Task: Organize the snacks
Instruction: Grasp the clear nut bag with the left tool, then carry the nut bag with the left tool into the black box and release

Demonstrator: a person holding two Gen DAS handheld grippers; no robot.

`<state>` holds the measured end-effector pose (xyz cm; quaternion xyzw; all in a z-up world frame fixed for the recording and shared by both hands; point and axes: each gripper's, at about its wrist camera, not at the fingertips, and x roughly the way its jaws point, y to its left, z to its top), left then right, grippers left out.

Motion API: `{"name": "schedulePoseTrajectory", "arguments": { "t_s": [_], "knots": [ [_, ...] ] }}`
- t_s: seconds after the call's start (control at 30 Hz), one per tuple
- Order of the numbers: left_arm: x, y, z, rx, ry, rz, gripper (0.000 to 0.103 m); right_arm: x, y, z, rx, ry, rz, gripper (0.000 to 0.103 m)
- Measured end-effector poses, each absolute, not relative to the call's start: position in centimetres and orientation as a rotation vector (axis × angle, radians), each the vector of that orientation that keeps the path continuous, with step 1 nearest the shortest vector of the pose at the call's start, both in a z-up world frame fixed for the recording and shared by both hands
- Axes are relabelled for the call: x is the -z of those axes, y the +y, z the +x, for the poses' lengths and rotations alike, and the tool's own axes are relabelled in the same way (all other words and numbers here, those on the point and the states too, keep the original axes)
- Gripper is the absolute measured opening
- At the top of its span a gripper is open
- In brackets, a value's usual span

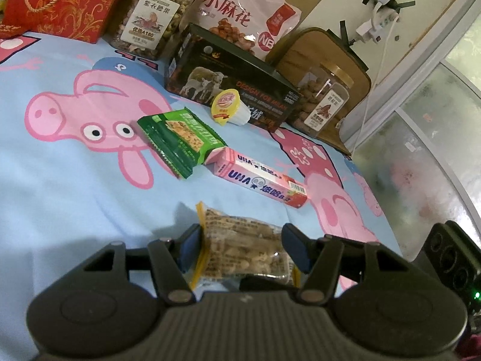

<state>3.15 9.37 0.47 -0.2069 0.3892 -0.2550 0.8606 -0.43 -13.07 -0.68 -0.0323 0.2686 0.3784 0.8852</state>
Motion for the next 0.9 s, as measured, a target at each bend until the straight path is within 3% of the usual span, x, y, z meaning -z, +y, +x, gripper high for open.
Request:
{"name": "schedulePoseTrajectory", "arguments": {
  "t_s": [0.6, 0.9],
  "knots": [
    [-0.5, 9.1, 2.9, 0.551, 0.809, -0.447, 0.059, 0.7, -12.9, -0.7, -0.779, 0.546, -0.067, 0.046],
    [-3.6, 9.2, 2.8, 0.591, 0.738, -0.441, 0.059, -1.1, -13.2, -1.6, -0.768, 0.429, -0.057, 0.045]
  ]
}}
